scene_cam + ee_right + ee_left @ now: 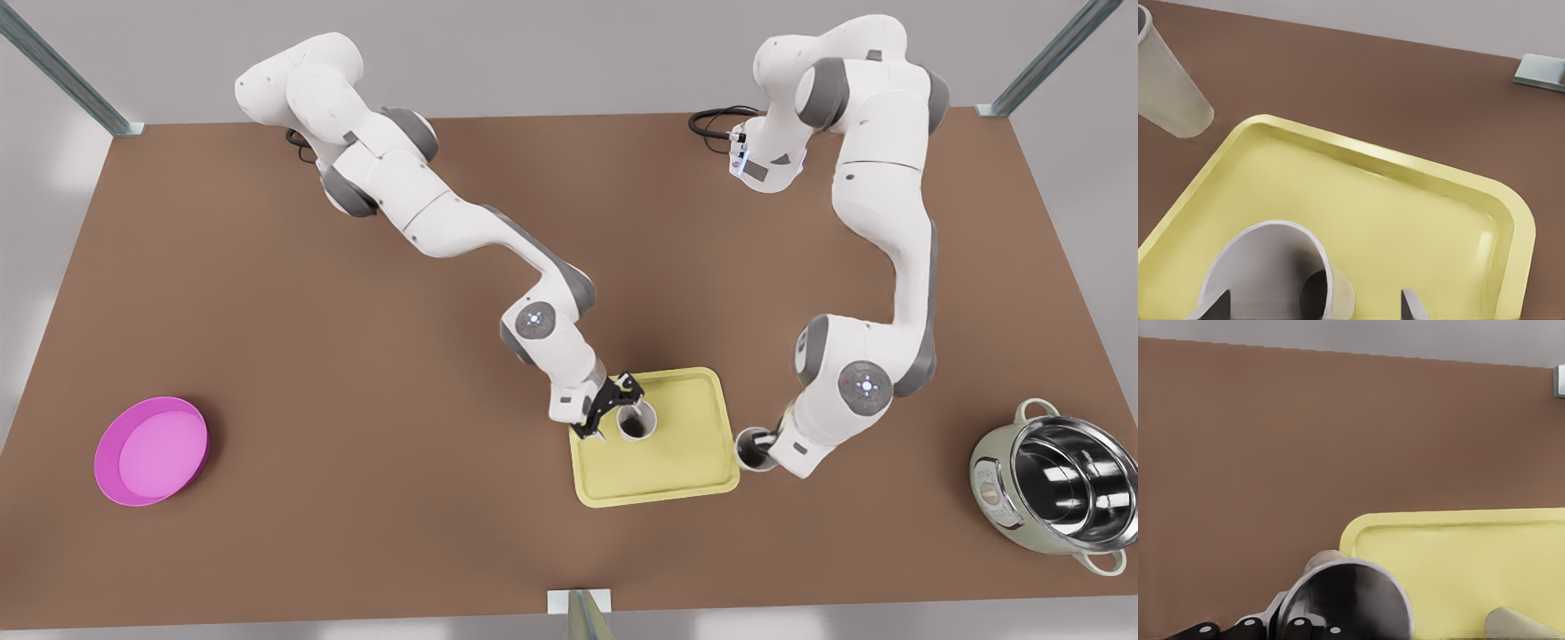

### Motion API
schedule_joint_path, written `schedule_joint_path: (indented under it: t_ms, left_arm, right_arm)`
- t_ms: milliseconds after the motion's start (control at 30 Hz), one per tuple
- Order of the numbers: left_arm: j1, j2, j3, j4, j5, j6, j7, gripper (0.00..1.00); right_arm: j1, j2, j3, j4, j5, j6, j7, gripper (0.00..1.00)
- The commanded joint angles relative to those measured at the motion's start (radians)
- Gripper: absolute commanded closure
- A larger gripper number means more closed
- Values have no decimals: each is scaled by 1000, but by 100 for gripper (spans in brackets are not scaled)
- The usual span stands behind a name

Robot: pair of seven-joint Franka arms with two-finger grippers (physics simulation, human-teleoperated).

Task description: Use the left arm to pick up the white IKEA cup from the tray and place it on the middle-left position; use the right arm to pick up the white IKEA cup from the tray and place it on the middle-right position

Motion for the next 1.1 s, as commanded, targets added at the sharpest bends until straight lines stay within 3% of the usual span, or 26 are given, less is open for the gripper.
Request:
schedule_joint_path:
  t_ms: [0,167,267,433,767,967,1000,1033,1067]
  left_arm:
    - [53,-31,0,-12,-6,-141,311,79]
    - [183,-15,0,-16,-9,-141,522,81]
    - [260,-6,-4,-26,-73,-124,630,81]
    - [286,2,-7,-122,-202,16,731,81]
    - [289,17,-4,-147,-251,106,826,81]
    - [286,29,-4,-142,-241,120,823,79]
    - [286,29,-4,-139,-228,120,819,45]
    - [286,29,-4,-136,-207,126,817,0]
    - [286,29,-4,-135,-199,126,815,0]
  right_arm:
    - [5,6,0,1,2,33,10,4]
    - [10,24,-14,11,2,44,8,7]
    - [11,33,-14,22,2,57,8,14]
    - [24,52,-14,30,2,76,7,19]
    - [24,56,-11,31,0,74,11,67]
    - [10,-3,-5,30,3,-12,16,74]
    - [10,-11,-5,30,3,-21,14,76]
    - [8,-26,-5,30,3,-51,14,76]
    - [-10,-66,0,28,5,-139,14,76]
